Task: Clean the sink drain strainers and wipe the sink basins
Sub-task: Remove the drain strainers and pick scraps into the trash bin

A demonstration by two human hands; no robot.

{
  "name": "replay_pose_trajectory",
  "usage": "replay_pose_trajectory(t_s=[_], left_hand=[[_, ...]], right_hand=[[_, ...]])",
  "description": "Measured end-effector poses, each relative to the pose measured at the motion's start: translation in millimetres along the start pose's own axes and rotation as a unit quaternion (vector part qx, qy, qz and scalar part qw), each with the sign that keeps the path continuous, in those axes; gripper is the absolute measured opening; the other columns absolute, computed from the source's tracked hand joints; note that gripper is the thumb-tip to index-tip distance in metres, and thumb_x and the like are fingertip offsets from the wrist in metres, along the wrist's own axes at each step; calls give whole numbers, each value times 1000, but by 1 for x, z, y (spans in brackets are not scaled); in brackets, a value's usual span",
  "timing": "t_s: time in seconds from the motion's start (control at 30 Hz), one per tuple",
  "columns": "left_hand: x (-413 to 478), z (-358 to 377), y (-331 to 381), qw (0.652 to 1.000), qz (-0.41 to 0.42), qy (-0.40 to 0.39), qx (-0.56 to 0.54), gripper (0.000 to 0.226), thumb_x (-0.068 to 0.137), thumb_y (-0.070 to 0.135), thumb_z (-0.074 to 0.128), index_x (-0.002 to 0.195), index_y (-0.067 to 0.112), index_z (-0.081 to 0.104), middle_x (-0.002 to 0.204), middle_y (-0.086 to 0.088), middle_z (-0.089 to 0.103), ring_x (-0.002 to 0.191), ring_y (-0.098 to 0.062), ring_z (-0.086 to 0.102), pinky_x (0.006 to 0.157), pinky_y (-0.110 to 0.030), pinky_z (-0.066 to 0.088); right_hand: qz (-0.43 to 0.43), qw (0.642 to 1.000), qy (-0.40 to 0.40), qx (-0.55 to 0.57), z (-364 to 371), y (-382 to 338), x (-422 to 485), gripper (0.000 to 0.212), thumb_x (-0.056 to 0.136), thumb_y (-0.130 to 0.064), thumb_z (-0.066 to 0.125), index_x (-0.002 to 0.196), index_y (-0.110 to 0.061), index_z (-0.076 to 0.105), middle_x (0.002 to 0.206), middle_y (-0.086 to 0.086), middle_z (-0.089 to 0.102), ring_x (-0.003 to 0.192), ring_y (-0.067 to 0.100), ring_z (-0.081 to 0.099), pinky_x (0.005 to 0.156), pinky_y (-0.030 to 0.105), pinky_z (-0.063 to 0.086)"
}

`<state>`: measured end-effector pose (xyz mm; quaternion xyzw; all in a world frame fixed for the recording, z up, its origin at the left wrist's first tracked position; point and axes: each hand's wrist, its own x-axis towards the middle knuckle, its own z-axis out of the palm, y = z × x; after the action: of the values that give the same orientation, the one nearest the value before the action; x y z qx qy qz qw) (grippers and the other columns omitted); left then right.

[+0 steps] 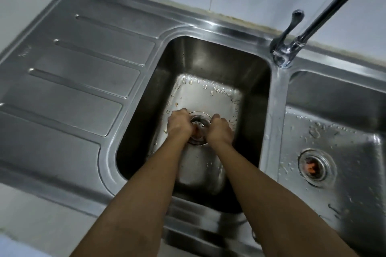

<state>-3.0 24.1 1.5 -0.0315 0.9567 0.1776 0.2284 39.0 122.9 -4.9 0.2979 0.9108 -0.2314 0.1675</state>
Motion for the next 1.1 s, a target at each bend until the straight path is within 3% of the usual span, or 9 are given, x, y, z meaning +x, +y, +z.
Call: replay_pose_trajectory(t_s=[0.13, 0.23, 0.33, 0.5, 0.6, 0.73, 0.83, 1.0, 1.1], left_hand=[[-37, -33, 13, 998, -19, 26, -61, 33, 73, 34, 79, 95, 14, 68, 102, -10, 70, 97, -24, 66, 81, -29, 52], [-72, -62, 25, 991, -20, 55, -123, 24, 77, 29, 75, 95, 13, 69, 100, -8, 70, 97, -21, 64, 82, -28, 49], [-114, -85, 48, 983, 1, 84, -164, 19, 77, 25, 73, 90, 13, 69, 96, -8, 71, 96, -20, 65, 83, -26, 47], [-173, -88, 108, 967, 71, 77, -234, 11, 81, 17, 69, 75, 18, 61, 85, -6, 70, 84, -20, 68, 80, -31, 56], [-202, -72, 152, 954, 109, 36, -276, 9, 85, 22, 65, 77, 19, 65, 82, -8, 71, 83, -24, 70, 82, -39, 58], [-216, -18, 194, 959, 105, -35, -261, 23, 81, 32, 60, 71, 12, 66, 83, -17, 71, 82, -31, 70, 82, -46, 57], [-233, 30, 208, 971, 82, -107, -197, 22, 85, 23, 58, 75, 6, 68, 85, -20, 70, 79, -27, 67, 76, -32, 55], [-241, 100, 200, 974, 42, -197, -100, 21, 89, 15, 49, 87, 1, 65, 104, -27, 67, 76, -26, 59, 66, -30, 45], [-240, 122, 195, 973, 32, -215, -75, 27, 90, 14, 49, 102, -4, 65, 110, -27, 65, 96, -35, 63, 67, -28, 41]], right_hand=[[-38, 996, -36, 77, -45, 0, -19, 38, 80, -27, 72, 109, -6, 61, 115, 18, 64, 107, 33, 61, 85, 33, 50], [-86, 984, -35, 153, -87, 1, -36, 11, 80, -22, 71, 82, -15, 62, 99, 12, 70, 95, 27, 65, 84, 33, 54], [-120, 966, -40, 224, -131, 18, -55, 24, 83, -24, 67, 61, -21, 56, 80, 8, 73, 82, 24, 71, 80, 39, 59], [-152, 950, -26, 271, -202, 77, -86, 22, 89, -9, 54, 72, -18, 63, 68, -2, 62, 62, 12, 60, 56, 27, 55], [-124, 946, 11, 299, -228, 129, -95, 28, 90, -6, 52, 67, -19, 62, 74, 4, 65, 61, 14, 62, 53, 27, 54], [-42, 945, 14, 325, -237, 203, -97, 28, 88, -9, 50, 66, -17, 66, 73, 12, 69, 63, 28, 68, 66, 41, 61], [16, 953, -39, 301, -218, 252, -99, 24, 88, -11, 50, 75, -4, 69, 71, 15, 69, 62, 30, 69, 68, 41, 61], [85, 942, -136, 296, -164, 299, -101, 21, 96, -12, 42, 96, -1, 61, 91, 21, 66, 74, 30, 64, 79, 44, 58], [83, 940, -161, 289, -139, 313, -96, 22, 94, -10, 41, 77, -10, 55, 89, 18, 59, 84, 30, 60, 84, 45, 54]])
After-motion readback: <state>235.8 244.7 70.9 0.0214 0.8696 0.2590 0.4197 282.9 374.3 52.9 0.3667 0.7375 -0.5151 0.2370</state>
